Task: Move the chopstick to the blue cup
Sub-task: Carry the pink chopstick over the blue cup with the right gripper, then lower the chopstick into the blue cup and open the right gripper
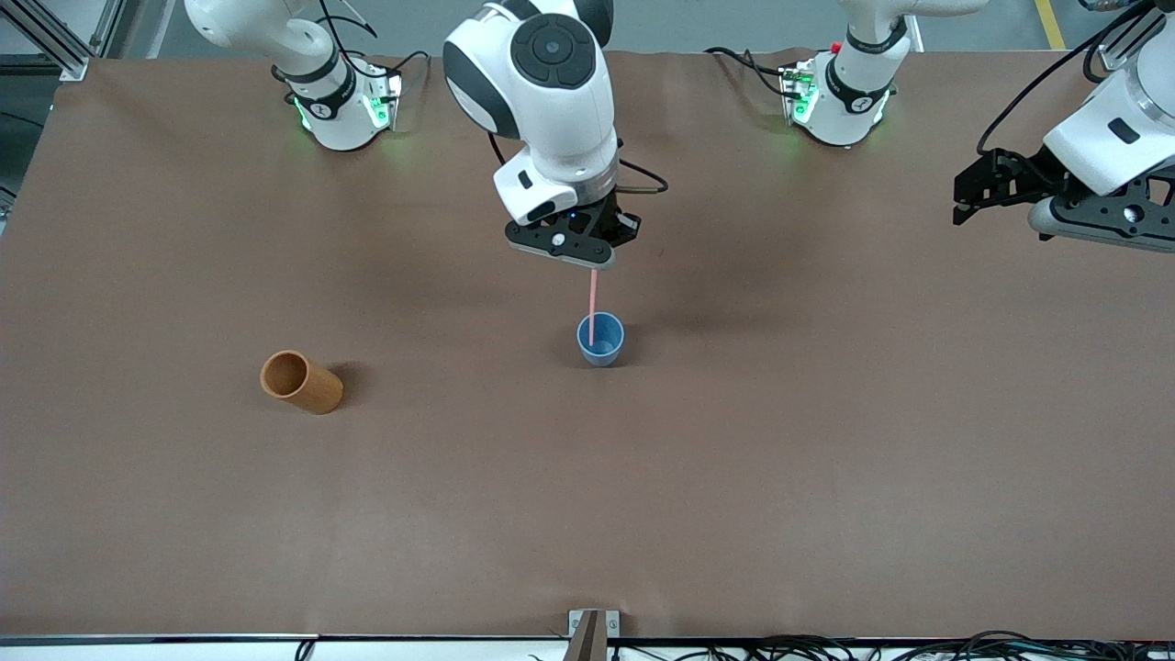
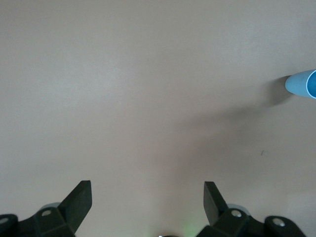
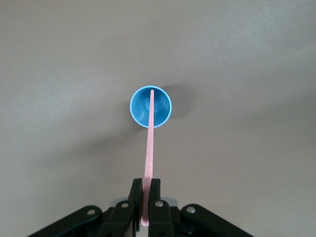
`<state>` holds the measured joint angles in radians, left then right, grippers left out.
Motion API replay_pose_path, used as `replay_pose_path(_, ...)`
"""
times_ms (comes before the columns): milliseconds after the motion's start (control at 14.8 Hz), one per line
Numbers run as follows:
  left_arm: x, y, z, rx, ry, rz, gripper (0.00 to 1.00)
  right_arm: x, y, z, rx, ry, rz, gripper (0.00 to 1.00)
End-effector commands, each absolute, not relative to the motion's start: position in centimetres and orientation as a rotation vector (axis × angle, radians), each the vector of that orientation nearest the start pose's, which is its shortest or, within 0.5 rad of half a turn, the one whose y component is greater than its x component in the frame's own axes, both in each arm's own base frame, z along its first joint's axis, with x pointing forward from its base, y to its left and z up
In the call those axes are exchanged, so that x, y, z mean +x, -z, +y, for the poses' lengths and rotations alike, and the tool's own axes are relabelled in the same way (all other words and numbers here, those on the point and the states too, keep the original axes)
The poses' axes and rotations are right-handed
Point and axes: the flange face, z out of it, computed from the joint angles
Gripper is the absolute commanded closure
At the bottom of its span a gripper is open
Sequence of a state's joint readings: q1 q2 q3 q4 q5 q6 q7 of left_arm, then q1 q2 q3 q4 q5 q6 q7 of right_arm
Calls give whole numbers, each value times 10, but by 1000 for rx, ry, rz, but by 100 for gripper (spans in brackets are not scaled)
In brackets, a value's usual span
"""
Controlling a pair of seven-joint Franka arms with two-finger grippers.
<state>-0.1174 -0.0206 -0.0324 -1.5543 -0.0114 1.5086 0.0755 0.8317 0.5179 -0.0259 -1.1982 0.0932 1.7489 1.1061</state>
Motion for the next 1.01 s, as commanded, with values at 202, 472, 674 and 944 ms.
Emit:
replay_pose_path(202,539,-645,-83,-3159,25,352,0,480,-435,548,-3051,-101,464,99)
replay_pose_path(472,546,-638,-82,-3158,8,349,0,485,-416,553,-3022,-46,445,97)
replay_pose_path(674,555,-644,-84,-3158,37,347,0,488,-399,556,-3033,-39,429,93)
replay_pose_path(944,555,-643,-85,-3157,35,352,0,494,-406,550,-3030,-20,442,48)
